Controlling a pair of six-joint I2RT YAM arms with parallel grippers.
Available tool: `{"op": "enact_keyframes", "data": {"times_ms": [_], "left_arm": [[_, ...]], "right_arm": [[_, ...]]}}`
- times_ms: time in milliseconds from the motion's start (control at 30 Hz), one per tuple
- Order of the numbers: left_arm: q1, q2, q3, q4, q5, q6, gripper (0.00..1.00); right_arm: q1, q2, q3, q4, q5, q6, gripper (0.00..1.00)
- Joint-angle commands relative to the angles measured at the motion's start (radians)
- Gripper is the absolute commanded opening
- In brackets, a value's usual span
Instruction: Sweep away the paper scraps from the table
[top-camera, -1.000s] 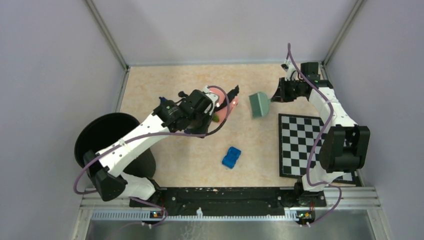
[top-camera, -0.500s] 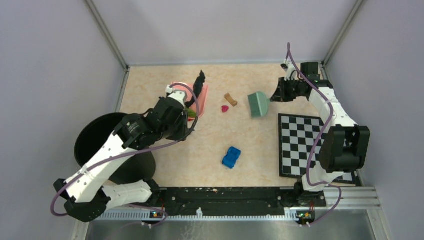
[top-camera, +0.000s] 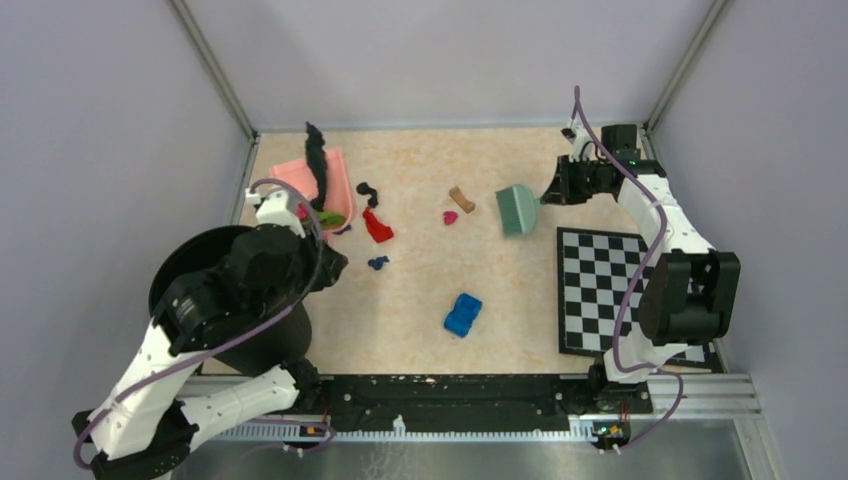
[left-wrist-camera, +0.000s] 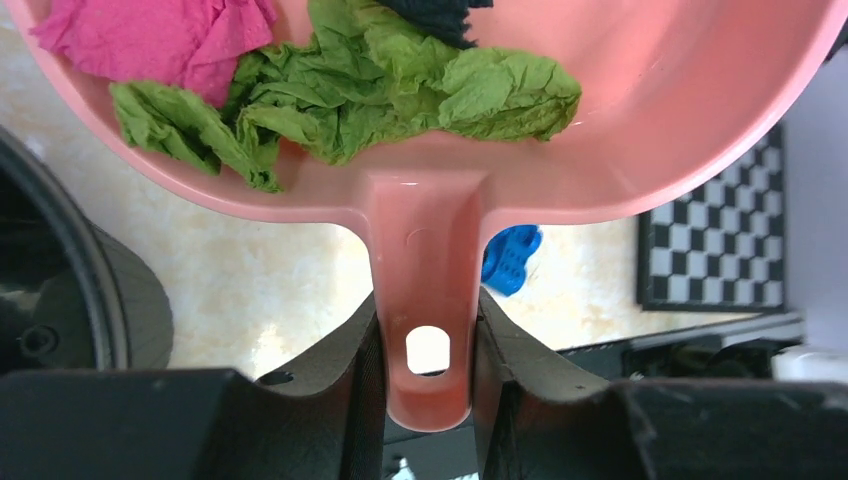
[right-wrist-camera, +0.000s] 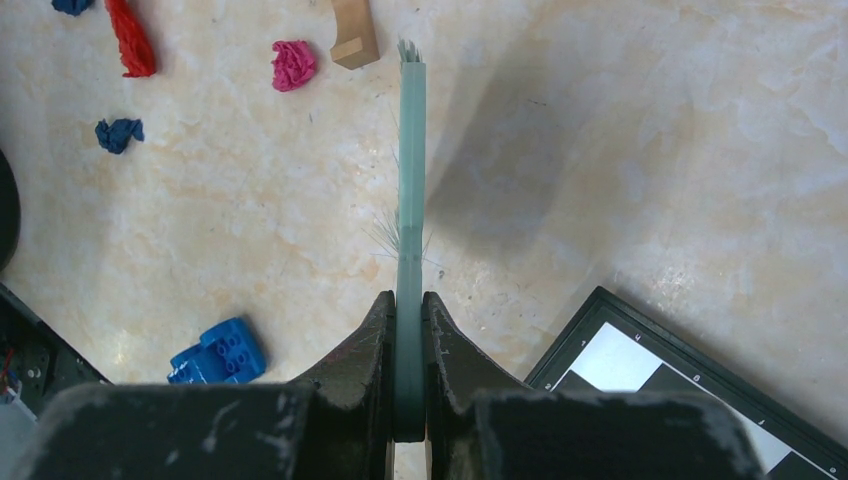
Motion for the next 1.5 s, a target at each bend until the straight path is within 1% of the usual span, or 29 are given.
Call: {"op": "enact_keyframes", "data": {"times_ms": [0,133,267,433,600,667,733,800,833,933,1000,1033,1067,1100,1167,1233,1300,1333,1433,1467], "left_arm": [[-0.002,-0.096,-0.031,0.109,-0.102,-0.110,0.00],[-0.001,-0.214,-0.104,0.205,-0.167,-0.176,0.00],[-0.001,-0.283,-0.150,0.262,-0.184,-0.253,0.00],[-0.001,-0.411,-0.235,0.376,-0.197,-0.393,0.00],[-0.001,-0.517,-0.303,0.401,-0.235,-0.575,0.00],[-0.001,-0.562,-0.347,0.456,-0.229,-0.641,0.00],[-0.001,-0.608,-0.421,0.555,-0.213,-0.686,0.00],[-0.002,-0.640,-0.467,0.650,-0.198,-0.708,0.00],[-0.001,-0.642,-0.471,0.668,-0.195,-0.719,0.00],[-0.001,-0.620,-0.443,0.668,-0.204,-0.697,0.00],[-0.002,-0.623,-0.445,0.664,-0.219,-0.723,0.00],[0.000,-0.639,-0.466,0.689,-0.229,-0.738,0.00],[0.000,-0.663,-0.500,0.734,-0.242,-0.750,0.00],[0.000,-0.703,-0.533,0.814,-0.264,-0.753,0.00],[-0.001,-0.742,-0.567,0.883,-0.318,-0.721,0.00],[0.000,-0.735,-0.536,0.842,-0.349,-0.710,0.00],[0.001,-0.719,-0.515,0.783,-0.343,-0.751,0.00],[0.001,-0.719,-0.525,0.781,-0.335,-0.772,0.00],[0.001,-0.742,-0.568,0.863,-0.339,-0.750,0.00],[0.001,-0.746,-0.568,0.864,-0.346,-0.745,0.00]], "right_arm": [[0.004,-0.015,0.007,0.015,-0.025,-0.018,0.00],[0.005,-0.011,0.009,0.010,-0.027,-0.020,0.00],[0.005,-0.009,0.009,0.007,-0.027,-0.020,0.00],[0.004,-0.001,0.012,-0.001,-0.029,-0.023,0.00],[0.004,0.000,0.013,-0.006,-0.033,-0.024,0.00],[0.004,0.001,0.012,-0.007,-0.033,-0.024,0.00],[0.004,0.003,0.012,-0.008,-0.035,-0.025,0.00],[0.004,0.006,0.014,-0.011,-0.037,-0.026,0.00],[0.004,0.007,0.014,-0.012,-0.037,-0.027,0.00],[0.004,0.010,0.014,-0.014,-0.037,-0.029,0.00],[0.004,0.010,0.014,-0.017,-0.037,-0.029,0.00],[0.004,0.009,0.014,-0.016,-0.038,-0.029,0.00],[0.005,0.010,0.013,-0.017,-0.039,-0.029,0.00],[0.005,0.011,0.014,-0.016,-0.040,-0.029,0.00],[0.005,0.013,0.014,-0.019,-0.044,-0.029,0.00],[0.004,0.014,0.014,-0.022,-0.045,-0.030,0.00],[0.005,0.011,0.014,-0.025,-0.042,-0.032,0.00],[0.005,0.010,0.013,-0.025,-0.041,-0.032,0.00],[0.005,0.009,0.015,-0.025,-0.042,-0.032,0.00],[0.005,0.010,0.014,-0.026,-0.044,-0.031,0.00]]}}
